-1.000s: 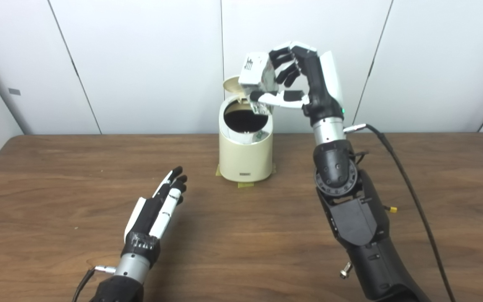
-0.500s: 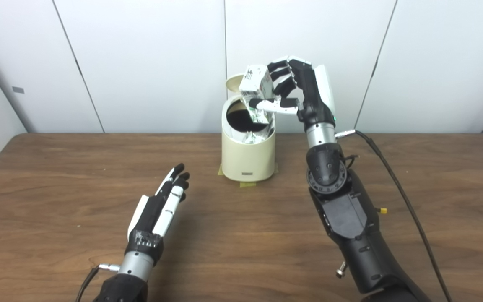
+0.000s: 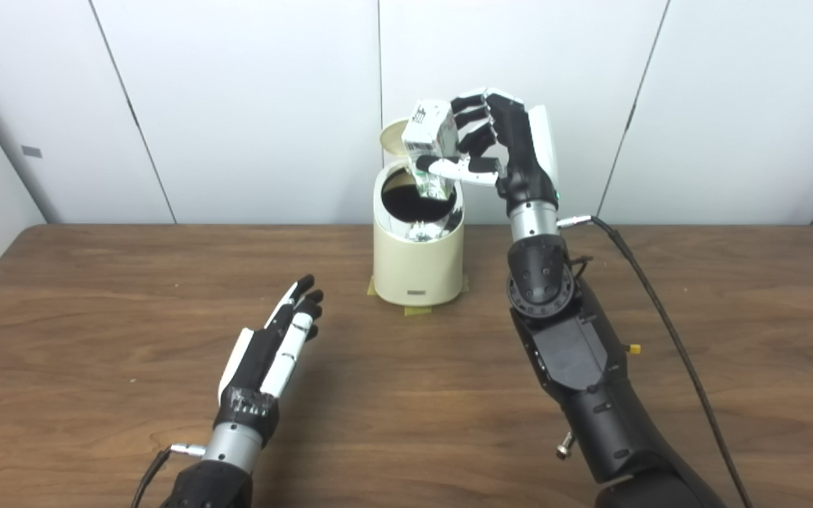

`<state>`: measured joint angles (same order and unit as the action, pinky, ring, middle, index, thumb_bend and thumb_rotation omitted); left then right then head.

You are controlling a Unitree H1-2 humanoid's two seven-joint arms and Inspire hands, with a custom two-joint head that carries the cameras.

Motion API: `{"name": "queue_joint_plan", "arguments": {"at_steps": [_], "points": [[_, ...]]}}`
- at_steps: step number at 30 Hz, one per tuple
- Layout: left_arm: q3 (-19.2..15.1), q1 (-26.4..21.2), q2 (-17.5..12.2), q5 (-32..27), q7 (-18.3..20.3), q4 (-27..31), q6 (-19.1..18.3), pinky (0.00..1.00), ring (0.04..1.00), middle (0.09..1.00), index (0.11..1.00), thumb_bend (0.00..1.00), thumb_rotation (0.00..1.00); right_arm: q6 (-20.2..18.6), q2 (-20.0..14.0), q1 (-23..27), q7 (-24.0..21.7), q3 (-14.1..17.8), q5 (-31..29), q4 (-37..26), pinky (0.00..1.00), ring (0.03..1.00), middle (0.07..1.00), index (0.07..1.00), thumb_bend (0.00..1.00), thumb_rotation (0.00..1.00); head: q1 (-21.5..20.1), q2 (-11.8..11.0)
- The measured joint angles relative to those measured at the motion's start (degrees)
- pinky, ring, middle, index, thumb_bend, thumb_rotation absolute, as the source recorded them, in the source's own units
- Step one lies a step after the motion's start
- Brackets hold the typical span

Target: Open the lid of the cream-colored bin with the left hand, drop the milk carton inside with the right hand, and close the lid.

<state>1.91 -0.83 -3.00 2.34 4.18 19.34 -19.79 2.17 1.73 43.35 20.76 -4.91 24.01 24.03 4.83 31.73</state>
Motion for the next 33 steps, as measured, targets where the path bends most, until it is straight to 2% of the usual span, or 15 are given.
{"name": "queue_joint_plan", "arguments": {"at_steps": [9,27,33], "points": [[0.0,0.0,0.7,0.0,-0.2,0.2,0.1,0.92,0.927,0.942,0.973,0.43,0.83,2.7,0.0,0.1,1.6,-0.3,-0.3,2.2,0.32,0.377,0.490,0.527,0.51,0.00,0.4,0.4],[-0.1,0.0,0.8,0.3,-1.2,2.1,0.1,0.91,0.926,0.936,0.966,0.43,0.83,5.0,1.1,0.0,3.0,-0.5,-1.1,4.4,0.33,0.385,0.498,0.521,0.51,0.00,0.7,1.2],[-0.1,0.0,0.8,0.2,-1.2,2.1,0.0,0.92,0.931,0.941,0.967,0.43,0.83,6.7,1.2,-0.6,3.7,-0.7,-1.1,4.9,0.29,0.402,0.498,0.536,0.49,0.00,0.8,1.3]]}}
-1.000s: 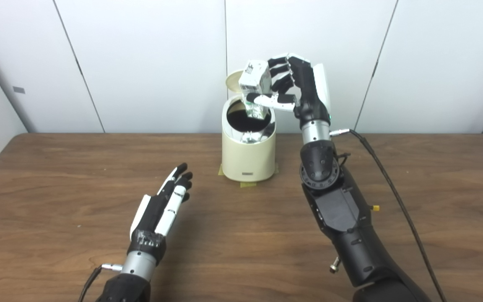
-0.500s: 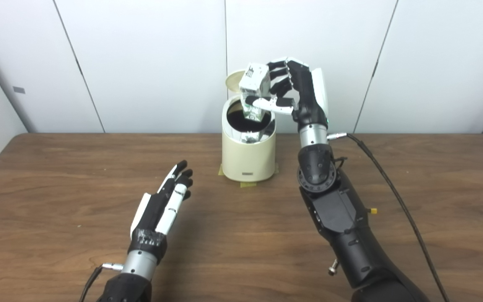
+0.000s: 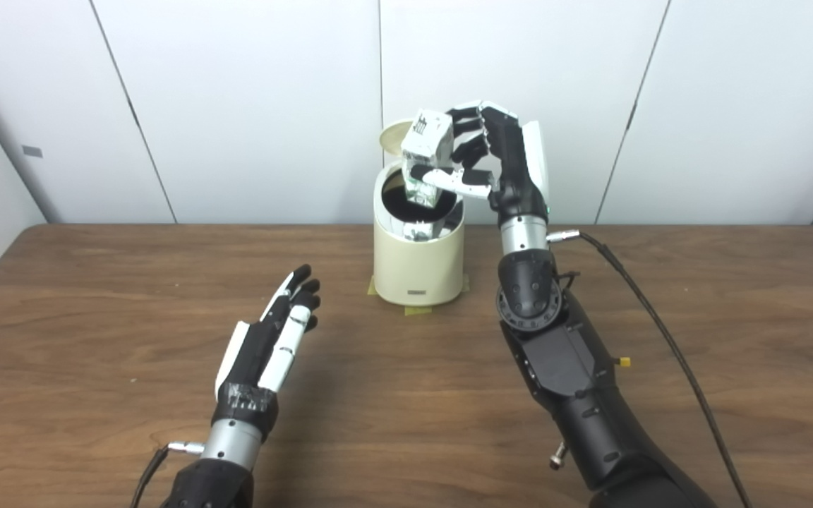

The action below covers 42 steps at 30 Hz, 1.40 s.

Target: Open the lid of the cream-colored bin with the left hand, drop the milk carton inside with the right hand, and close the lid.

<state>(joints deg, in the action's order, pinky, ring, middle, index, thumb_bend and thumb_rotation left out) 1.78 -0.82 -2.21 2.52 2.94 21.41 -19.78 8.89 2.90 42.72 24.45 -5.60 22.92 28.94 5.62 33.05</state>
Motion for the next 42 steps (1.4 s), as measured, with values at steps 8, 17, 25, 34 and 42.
{"name": "queue_joint_plan", "arguments": {"at_steps": [8,17,25,34,42], "points": [[-0.1,0.0,0.0,0.0,0.0,0.0,-0.2,0.93,0.929,0.937,0.964,0.44,0.83,0.1,0.7,-0.9,0.1,-0.9,0.7,-0.2,0.28,0.407,0.514,0.538,0.49,0.00,-0.2,0.3],[0.0,0.0,-0.3,0.1,0.0,0.0,-0.2,0.90,0.925,0.936,0.963,0.44,0.82,0.1,0.9,-2.6,0.1,-0.8,0.8,-1.8,0.30,0.402,0.496,0.535,0.49,0.00,-0.4,0.1],[0.0,0.0,-0.3,0.0,0.0,0.0,-0.2,0.92,0.930,0.936,0.965,0.43,0.83,0.1,0.7,-2.7,0.2,-0.8,0.8,-1.9,0.28,0.408,0.512,0.538,0.49,0.00,-0.6,0.1],[0.1,0.0,-0.2,0.1,0.0,0.0,-0.2,0.91,0.925,0.928,0.961,0.44,0.84,1.8,0.3,-1.8,0.6,-0.4,0.3,0.3,0.30,0.404,0.502,0.528,0.49,0.00,-0.4,0.0],[0.1,0.0,-0.1,0.3,-0.1,0.0,-0.2,0.93,0.930,0.935,0.964,0.46,0.83,3.4,0.0,-0.4,1.8,-0.7,0.9,4.3,0.30,0.403,0.505,0.524,0.50,0.00,-0.4,0.0]]}}
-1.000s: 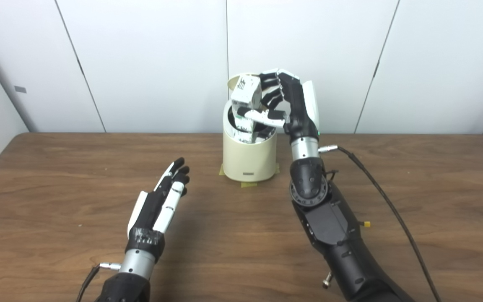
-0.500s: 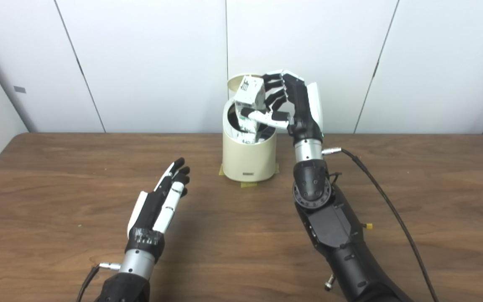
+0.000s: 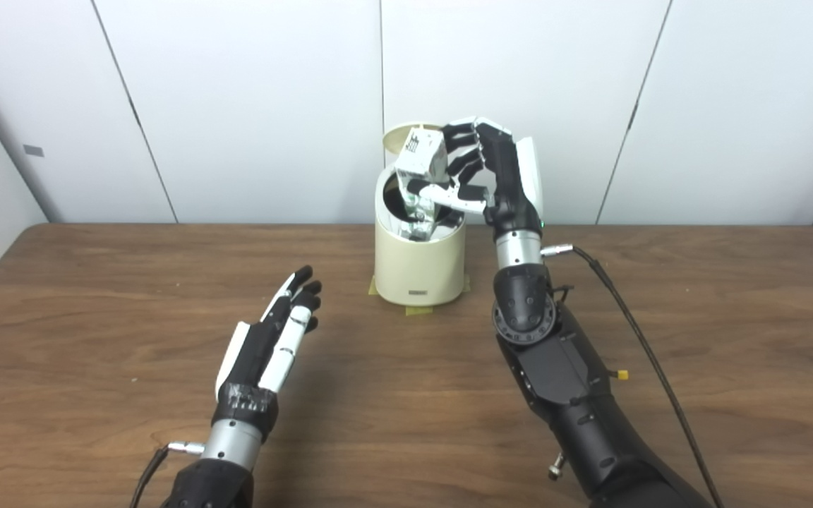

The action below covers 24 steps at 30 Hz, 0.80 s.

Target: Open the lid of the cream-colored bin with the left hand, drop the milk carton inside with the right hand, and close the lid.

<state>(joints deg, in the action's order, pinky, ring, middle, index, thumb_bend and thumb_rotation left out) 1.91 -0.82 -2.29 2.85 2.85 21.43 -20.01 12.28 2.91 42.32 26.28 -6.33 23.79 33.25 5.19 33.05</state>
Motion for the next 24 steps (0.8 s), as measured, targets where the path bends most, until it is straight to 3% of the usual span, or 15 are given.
{"name": "queue_joint_plan", "arguments": {"at_steps": [10,14,16,17,20,21,24], "points": [[0.0,0.0,0.2,0.1,-0.1,0.0,0.0,0.91,0.922,0.932,0.959,0.45,0.83,1.4,-0.2,0.4,0.4,-0.2,0.2,1.8,0.31,0.408,0.505,0.520,0.50,0.00,0.1,0.0],[0.1,0.0,0.4,0.1,-0.1,0.0,0.0,0.92,0.925,0.934,0.959,0.45,0.84,1.3,-0.4,0.4,-1.5,-0.4,-0.3,1.7,0.43,0.429,0.504,0.505,0.51,0.00,0.0,-0.1],[0.0,0.0,0.4,0.1,-0.1,0.0,0.0,0.92,0.927,0.935,0.960,0.45,0.83,0.2,-0.7,0.4,-2.1,-1.1,0.4,1.6,0.50,0.510,0.514,0.486,0.52,0.00,0.0,0.0],[0.0,0.0,0.4,0.1,-0.1,0.0,0.0,0.92,0.925,0.934,0.960,0.45,0.83,-0.9,-0.9,0.4,-2.4,-1.6,1.0,1.5,0.53,0.586,0.586,0.488,0.52,0.07,0.0,0.0],[0.0,0.0,0.4,0.1,-0.2,0.0,0.0,0.91,0.923,0.932,0.960,0.46,0.83,-2.5,-1.5,0.4,-4.0,-2.3,2.0,0.8,0.60,0.665,0.666,0.493,0.52,0.13,-0.1,-0.1],[0.0,0.0,0.4,0.1,-0.2,0.0,0.0,0.91,0.923,0.929,0.958,0.45,0.83,-3.1,-1.7,0.4,-4.4,-2.5,2.2,0.3,0.66,0.733,0.726,0.588,0.74,0.16,-0.1,-0.1],[0.1,0.0,0.4,0.2,-0.2,0.0,0.0,0.90,0.920,0.928,0.954,0.45,0.85,-5.3,-2.1,0.4,-5.8,-3.1,3.1,-1.3,0.72,0.789,0.791,0.668,0.87,0.20,-0.1,-0.1]]}}
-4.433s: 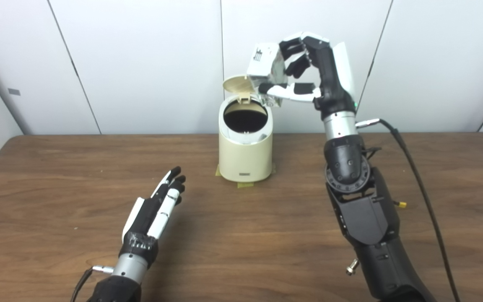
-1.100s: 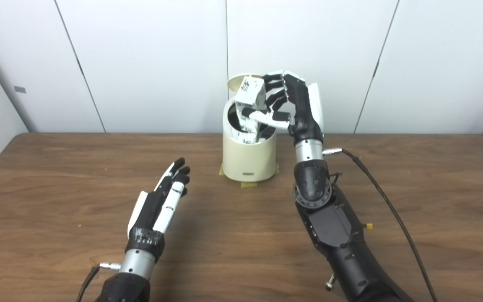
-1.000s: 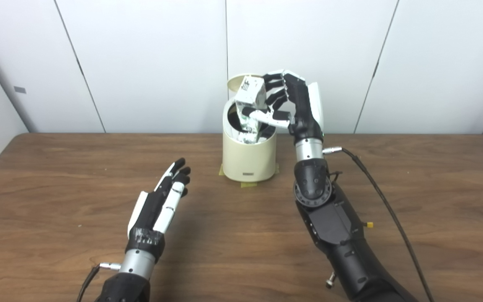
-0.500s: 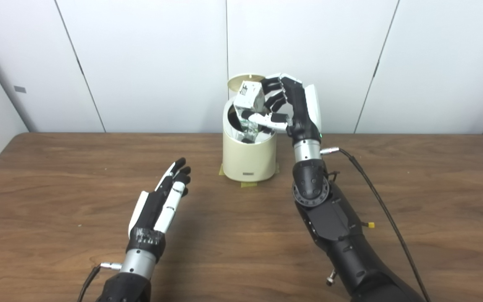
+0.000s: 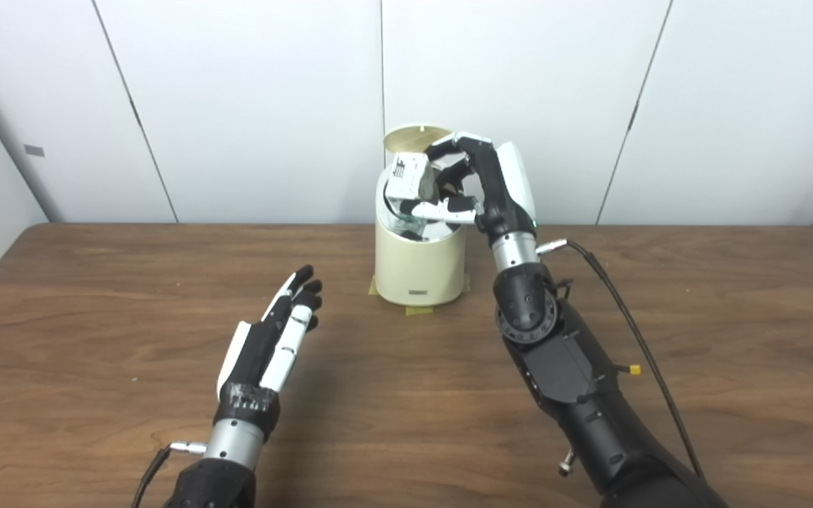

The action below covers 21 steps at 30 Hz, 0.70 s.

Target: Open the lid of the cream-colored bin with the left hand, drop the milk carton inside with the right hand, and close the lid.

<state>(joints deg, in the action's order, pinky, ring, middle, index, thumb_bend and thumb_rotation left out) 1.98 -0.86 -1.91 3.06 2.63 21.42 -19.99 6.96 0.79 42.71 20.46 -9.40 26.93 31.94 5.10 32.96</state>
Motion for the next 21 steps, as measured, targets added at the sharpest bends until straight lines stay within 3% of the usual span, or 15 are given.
{"name": "queue_joint_plan", "arguments": {"at_steps": [7,11,12,14,16,21], "points": [[-0.1,0.0,-0.1,0.0,0.0,0.0,0.0,0.91,0.923,0.933,0.958,0.44,0.83,-0.9,0.0,-0.1,-0.2,-0.2,0.6,-1.5,0.69,0.759,0.752,0.672,0.88,0.18,0.0,0.2],[-0.1,0.0,-0.1,0.0,0.0,0.0,0.0,0.91,0.926,0.933,0.960,0.46,0.83,-0.9,0.0,-0.1,0.0,-0.2,1.0,-1.7,0.59,0.671,0.672,0.627,0.85,0.15,0.0,0.4],[-0.1,0.0,-0.1,0.0,0.0,0.0,0.0,0.91,0.927,0.932,0.960,0.46,0.83,-0.8,0.1,-0.2,0.0,0.0,0.6,-1.7,0.52,0.604,0.617,0.547,0.65,0.14,0.0,0.4],[-0.1,0.0,-0.1,0.0,0.0,0.0,0.0,0.92,0.931,0.935,0.962,0.46,0.83,-0.5,0.7,-0.4,0.4,1.4,-0.9,-2.0,0.41,0.471,0.513,0.521,0.56,0.04,-0.1,0.6],[-0.2,0.0,-0.1,0.0,0.0,0.0,0.0,0.91,0.931,0.935,0.962,0.46,0.83,-0.3,1.3,-1.0,1.6,2.1,-1.5,-3.0,0.37,0.419,0.487,0.517,0.53,0.01,-0.3,0.6],[-0.5,0.0,-0.3,-0.1,0.0,0.0,0.0,0.91,0.929,0.938,0.963,0.46,0.82,-0.3,1.6,-2.2,2.0,2.2,-1.4,-5.8,0.37,0.413,0.490,0.501,0.52,0.00,-0.5,0.6]]}}
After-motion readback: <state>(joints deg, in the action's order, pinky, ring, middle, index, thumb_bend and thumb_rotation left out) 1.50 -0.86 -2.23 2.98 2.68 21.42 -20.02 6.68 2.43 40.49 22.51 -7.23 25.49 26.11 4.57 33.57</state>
